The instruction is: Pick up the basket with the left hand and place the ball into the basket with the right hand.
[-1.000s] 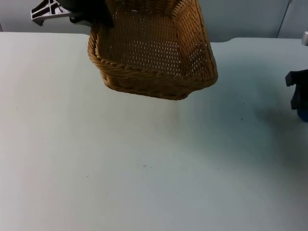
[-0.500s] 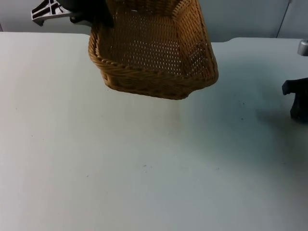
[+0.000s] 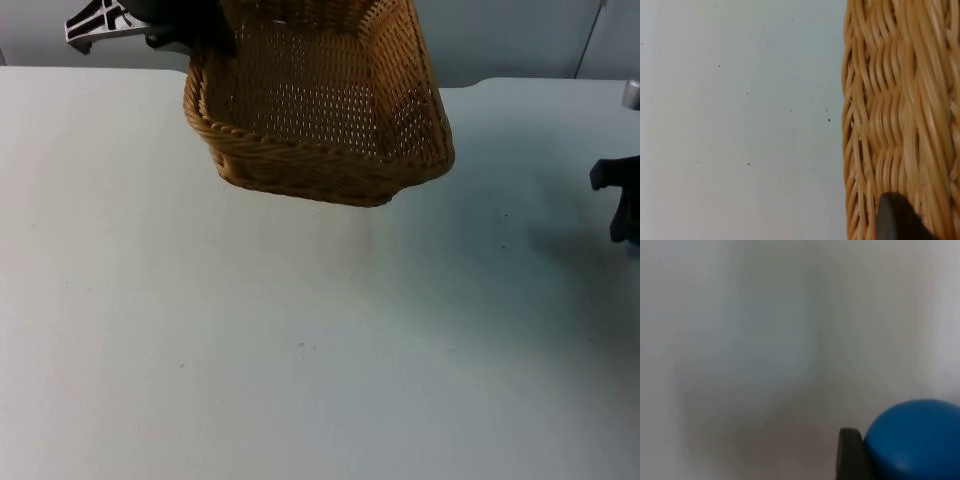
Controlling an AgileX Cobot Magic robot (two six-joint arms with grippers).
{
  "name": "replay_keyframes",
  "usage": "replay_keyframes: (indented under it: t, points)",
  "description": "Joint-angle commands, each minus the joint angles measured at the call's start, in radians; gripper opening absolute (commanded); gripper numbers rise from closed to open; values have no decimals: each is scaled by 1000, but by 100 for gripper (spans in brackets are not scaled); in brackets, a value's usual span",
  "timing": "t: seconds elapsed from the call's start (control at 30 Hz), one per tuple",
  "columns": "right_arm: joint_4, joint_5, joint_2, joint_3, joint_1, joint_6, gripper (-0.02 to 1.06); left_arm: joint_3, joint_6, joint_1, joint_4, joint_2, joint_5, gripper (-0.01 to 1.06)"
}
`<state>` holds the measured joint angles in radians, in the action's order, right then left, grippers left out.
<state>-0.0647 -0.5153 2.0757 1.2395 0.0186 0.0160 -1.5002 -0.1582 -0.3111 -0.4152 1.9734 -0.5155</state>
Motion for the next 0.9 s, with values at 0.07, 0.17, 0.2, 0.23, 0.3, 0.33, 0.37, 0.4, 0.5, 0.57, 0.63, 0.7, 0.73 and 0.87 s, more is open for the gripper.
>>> replay_keyframes:
  t: [0.07,0.17,0.2,0.23,0.3,0.33,0.37,0.4,0.5,0.57,0.63,0.7,0.73,0.87]
  points:
    - [-61,-4,-100,13,-4,65,0,-11,-5,4,-20,0,26,0]
    - [-161,-55,-181,52,-4,144,0,-11,-4,4,-20,0,24,0]
    - [-189,-77,-207,76,-4,161,0,-11,-2,4,-20,0,20,0]
    - [-189,-77,-207,76,-4,161,0,-11,-2,4,-20,0,20,0]
    - [-263,-120,-255,131,-4,179,0,-11,2,4,-20,0,12,0]
    - [-298,-163,-271,161,-8,201,0,-11,2,4,-20,0,8,0]
    - [-300,-208,-282,201,-17,216,0,-11,2,4,-20,0,6,0]
    - [-300,-208,-282,201,-17,216,0,-11,2,4,-20,0,6,0]
    - [-293,-301,-285,326,-70,227,0,-11,2,4,-20,0,4,0]
    - [-287,-312,-285,355,-88,227,0,-11,2,4,-20,0,-1,0]
    - [-270,-352,-285,409,-123,254,0,-11,2,4,-20,0,-11,0]
    - [-270,-359,-285,452,-160,254,0,-11,2,4,-23,0,-13,0]
    - [-270,-359,-285,452,-160,254,0,-11,2,4,-23,0,-13,0]
    - [-268,-353,-281,508,-239,240,0,-11,36,4,-102,0,5,0]
